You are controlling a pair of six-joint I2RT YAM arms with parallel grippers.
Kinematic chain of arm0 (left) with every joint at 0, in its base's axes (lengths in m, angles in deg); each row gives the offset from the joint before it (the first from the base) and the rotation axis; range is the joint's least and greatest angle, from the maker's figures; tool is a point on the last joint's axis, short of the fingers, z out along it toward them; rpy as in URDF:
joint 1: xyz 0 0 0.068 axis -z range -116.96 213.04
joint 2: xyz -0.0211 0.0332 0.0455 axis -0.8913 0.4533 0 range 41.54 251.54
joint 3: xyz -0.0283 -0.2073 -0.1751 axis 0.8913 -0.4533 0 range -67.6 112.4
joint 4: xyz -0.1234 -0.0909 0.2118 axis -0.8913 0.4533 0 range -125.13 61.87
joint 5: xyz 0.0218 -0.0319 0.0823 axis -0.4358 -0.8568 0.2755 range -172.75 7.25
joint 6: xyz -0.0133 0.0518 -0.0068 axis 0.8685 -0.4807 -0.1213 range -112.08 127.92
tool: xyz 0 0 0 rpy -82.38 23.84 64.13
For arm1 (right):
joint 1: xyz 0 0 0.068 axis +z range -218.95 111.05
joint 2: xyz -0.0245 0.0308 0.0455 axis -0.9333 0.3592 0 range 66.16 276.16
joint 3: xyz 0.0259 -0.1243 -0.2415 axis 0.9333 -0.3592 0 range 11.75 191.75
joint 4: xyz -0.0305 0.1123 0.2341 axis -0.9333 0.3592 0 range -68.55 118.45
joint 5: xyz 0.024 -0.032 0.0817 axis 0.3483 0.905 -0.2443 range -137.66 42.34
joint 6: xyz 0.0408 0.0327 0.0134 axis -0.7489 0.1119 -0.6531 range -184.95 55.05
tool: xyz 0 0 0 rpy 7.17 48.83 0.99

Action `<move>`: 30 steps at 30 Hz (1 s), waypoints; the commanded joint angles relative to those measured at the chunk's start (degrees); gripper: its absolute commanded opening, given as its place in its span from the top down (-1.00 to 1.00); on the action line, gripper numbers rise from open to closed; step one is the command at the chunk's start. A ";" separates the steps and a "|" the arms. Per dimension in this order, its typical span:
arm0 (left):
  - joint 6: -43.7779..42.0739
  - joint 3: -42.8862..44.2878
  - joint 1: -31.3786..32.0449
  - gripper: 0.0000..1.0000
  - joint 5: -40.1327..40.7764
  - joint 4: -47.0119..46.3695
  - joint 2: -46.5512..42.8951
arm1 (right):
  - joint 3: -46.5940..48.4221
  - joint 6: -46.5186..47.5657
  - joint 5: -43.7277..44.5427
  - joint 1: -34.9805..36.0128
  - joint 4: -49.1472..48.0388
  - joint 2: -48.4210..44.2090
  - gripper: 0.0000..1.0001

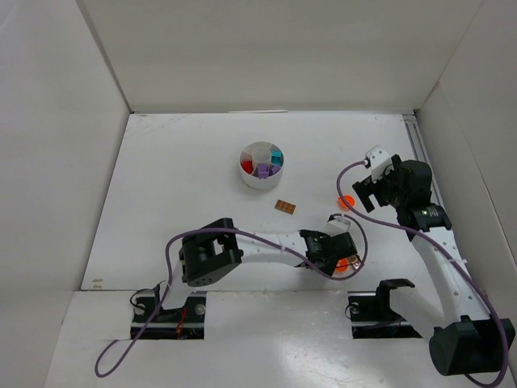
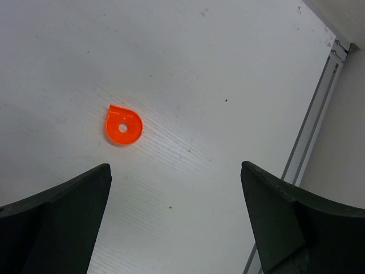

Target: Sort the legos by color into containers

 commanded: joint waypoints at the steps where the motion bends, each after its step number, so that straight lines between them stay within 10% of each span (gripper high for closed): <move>1: 1.37 1.18 -1.25 0.27 0.62 1.73 -0.05 | -0.34 0.05 -0.21 -0.35 -3.44 -0.46 -0.99; 13: 1.37 -0.58 -1.77 0.96 2.63 1.73 -3.82 | -0.34 0.05 1.36 -0.35 -2.91 -0.99 -0.99; 20: 0.32 -3.73 -5.11 1.00 7.28 3.93 -13.92 | -0.34 0.05 1.89 -0.35 -2.91 -1.51 -0.99; 30: -8.29 -7.53 -29.17 1.00 6.24 0.78 -29.66 | -0.34 0.05 3.48 -0.87 -2.91 -0.99 -0.99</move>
